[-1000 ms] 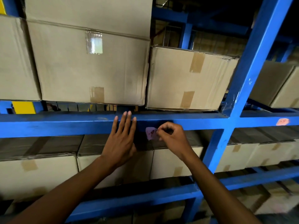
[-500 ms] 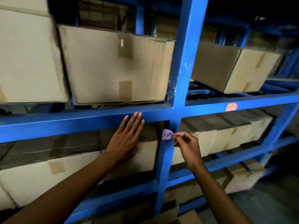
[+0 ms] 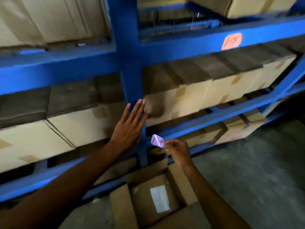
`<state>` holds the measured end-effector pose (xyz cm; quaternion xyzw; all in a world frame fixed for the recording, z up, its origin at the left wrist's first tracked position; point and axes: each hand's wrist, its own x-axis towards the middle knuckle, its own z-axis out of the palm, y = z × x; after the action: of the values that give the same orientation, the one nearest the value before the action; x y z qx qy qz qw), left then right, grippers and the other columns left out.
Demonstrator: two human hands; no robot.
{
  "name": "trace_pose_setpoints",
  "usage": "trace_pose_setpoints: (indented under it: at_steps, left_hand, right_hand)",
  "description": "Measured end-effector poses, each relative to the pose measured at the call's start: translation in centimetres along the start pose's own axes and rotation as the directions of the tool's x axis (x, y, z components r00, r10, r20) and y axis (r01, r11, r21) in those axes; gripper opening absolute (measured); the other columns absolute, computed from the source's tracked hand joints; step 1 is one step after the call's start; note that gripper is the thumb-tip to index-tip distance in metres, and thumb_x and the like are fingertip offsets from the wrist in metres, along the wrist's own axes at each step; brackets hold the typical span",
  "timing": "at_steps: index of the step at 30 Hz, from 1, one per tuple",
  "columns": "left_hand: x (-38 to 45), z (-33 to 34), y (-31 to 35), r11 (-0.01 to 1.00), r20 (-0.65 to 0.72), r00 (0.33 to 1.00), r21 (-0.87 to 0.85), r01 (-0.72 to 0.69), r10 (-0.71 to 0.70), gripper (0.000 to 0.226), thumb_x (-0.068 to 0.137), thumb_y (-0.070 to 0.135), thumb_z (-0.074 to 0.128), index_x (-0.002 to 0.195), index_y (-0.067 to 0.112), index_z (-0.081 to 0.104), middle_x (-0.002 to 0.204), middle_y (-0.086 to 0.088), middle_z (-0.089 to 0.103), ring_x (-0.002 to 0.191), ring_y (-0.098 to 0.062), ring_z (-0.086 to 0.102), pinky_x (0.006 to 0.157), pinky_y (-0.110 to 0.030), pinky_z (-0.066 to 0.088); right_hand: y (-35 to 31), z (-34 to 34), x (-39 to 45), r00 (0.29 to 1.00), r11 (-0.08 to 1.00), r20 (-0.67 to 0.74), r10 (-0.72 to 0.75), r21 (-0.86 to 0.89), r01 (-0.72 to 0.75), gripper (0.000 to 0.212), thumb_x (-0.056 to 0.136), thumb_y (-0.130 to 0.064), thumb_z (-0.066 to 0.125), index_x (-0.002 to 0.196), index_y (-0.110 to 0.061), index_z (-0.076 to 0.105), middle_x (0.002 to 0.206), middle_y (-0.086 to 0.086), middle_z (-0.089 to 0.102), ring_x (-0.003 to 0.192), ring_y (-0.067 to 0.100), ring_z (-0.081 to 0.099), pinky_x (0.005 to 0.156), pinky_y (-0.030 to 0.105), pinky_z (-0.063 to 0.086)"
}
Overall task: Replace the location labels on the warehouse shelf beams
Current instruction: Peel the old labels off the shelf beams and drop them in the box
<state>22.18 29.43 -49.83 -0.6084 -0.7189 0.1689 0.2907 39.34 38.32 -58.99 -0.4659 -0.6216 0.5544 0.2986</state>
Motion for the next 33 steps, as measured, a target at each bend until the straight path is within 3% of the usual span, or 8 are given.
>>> trace_pose_setpoints:
  at_steps: [2,4,8,10,15,20,23,33]
  left_hand:
    - [-0.6,1.8,1.9,0.999,0.072,0.997,0.021,-0.035,0.033,0.091,0.076,0.046,0.058,0.148,0.011,0.015,0.154,-0.026,-0.002,0.142,-0.039,-0.006,0.114,-0.052,-0.003]
    - [-1.3,3.2,3.1,0.998,0.114,0.993,0.043,-0.043,0.038,0.086,0.083,0.042,0.051,0.149,0.011,0.006,0.154,-0.025,-0.009,0.141,-0.04,-0.01,0.114,-0.051,-0.006]
    - [-1.1,4.3,4.0,0.995,0.122,0.992,0.093,-0.034,0.022,0.093,0.08,0.054,0.052,0.149,0.012,0.005,0.149,-0.027,-0.017,0.138,-0.04,-0.013,0.115,-0.049,-0.001]
    - [-1.0,4.6,4.2,0.994,0.121,0.992,0.099,-0.04,0.027,0.096,0.078,0.056,0.054,0.149,0.013,0.006,0.148,-0.028,-0.019,0.139,-0.041,-0.013,0.115,-0.049,-0.001]
    - [-1.2,5.4,3.8,0.985,0.116,0.991,0.152,-0.084,0.067,0.102,0.075,0.057,0.052,0.149,0.009,0.001,0.149,-0.028,-0.017,0.139,-0.041,-0.012,0.116,-0.048,0.001]
    - [-1.3,6.4,3.1,0.972,0.093,0.986,0.177,-0.153,0.138,0.088,0.08,0.04,0.043,0.149,0.01,-0.002,0.15,-0.028,-0.018,0.14,-0.041,-0.012,0.116,-0.048,-0.002]
    - [-1.3,6.6,2.9,0.964,0.115,0.981,0.199,-0.178,0.158,0.092,0.082,0.047,0.045,0.148,0.009,-0.007,0.15,-0.03,-0.02,0.139,-0.043,-0.015,0.116,-0.048,-0.002]
    - [-1.4,5.5,2.4,0.959,0.101,0.978,0.2,-0.202,0.184,0.094,0.084,0.057,0.04,0.147,0.009,-0.01,0.148,-0.032,-0.024,0.137,-0.046,-0.02,0.114,-0.05,-0.007]
  right_hand:
    - [4.4,-0.1,0.0,0.997,0.991,0.018,0.074,-0.114,-0.071,0.028,0.077,0.002,0.06,0.05,-0.005,0.063,0.048,0.0,0.055,0.051,0.005,0.047,0.053,0.026,0.037]
    - [8.2,-0.4,-0.3,0.987,0.963,0.026,0.158,-0.226,-0.149,0.039,0.076,-0.006,0.063,0.039,-0.012,0.051,0.038,-0.008,0.046,0.042,-0.001,0.04,0.045,0.018,0.033]
    - [13.6,-0.8,-1.2,0.967,0.916,0.104,0.234,-0.357,-0.183,0.026,0.076,-0.014,0.066,0.05,-0.01,0.064,0.052,0.0,0.06,0.051,0.011,0.05,0.045,0.011,0.037]
    - [15.4,-0.9,-1.6,0.956,0.896,0.123,0.268,-0.396,-0.2,0.018,0.075,-0.014,0.068,0.062,-0.002,0.07,0.063,0.009,0.068,0.057,0.017,0.056,0.05,0.016,0.04]
    - [17.2,-0.3,-1.6,0.923,0.87,0.139,0.359,-0.409,-0.277,0.013,0.071,-0.015,0.073,0.066,-0.003,0.071,0.074,0.01,0.071,0.058,0.004,0.057,0.049,0.002,0.038]
    - [17.5,0.4,-1.4,0.87,0.846,0.197,0.452,-0.402,-0.349,0.008,0.072,-0.015,0.072,0.07,-0.007,0.072,0.087,0.006,0.071,0.076,0.011,0.063,0.057,0.011,0.043]
    - [17.5,0.0,-1.4,0.876,0.838,0.174,0.451,-0.42,-0.348,0.009,0.077,-0.009,0.068,0.083,-0.003,0.072,0.094,0.014,0.071,0.086,0.022,0.064,0.073,0.023,0.045]
    - [15.4,-0.4,-2.9,0.9,0.863,0.081,0.429,-0.331,-0.381,0.01,0.07,0.0,0.074,0.077,-0.003,0.069,0.088,0.015,0.072,0.085,0.024,0.066,0.079,0.033,0.054]
